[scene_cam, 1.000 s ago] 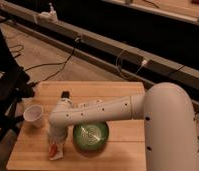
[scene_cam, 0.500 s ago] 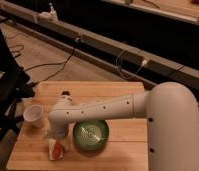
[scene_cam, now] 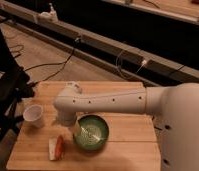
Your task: Place the pepper on the white sponge
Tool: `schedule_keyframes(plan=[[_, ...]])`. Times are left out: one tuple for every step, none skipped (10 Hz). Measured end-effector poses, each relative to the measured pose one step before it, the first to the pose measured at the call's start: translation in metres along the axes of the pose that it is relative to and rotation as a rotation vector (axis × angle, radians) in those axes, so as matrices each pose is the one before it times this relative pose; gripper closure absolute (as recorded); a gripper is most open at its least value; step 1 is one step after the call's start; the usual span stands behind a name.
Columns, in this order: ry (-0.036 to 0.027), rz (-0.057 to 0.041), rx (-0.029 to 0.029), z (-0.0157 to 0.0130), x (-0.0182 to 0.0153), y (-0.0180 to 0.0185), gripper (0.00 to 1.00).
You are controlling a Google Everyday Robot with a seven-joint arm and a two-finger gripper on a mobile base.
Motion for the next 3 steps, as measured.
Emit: schedule_keyframes(plan=[[-0.00124,0.00025,-0.00029,0.00032,-0.00026,0.00011,0.23],[-0.00245,-0.00360,0.00021,0.00052,-0.00185,-0.00160,0.23],[0.00221,0.00234,0.00029,-0.00041,0.00142,0.00106,0.23]])
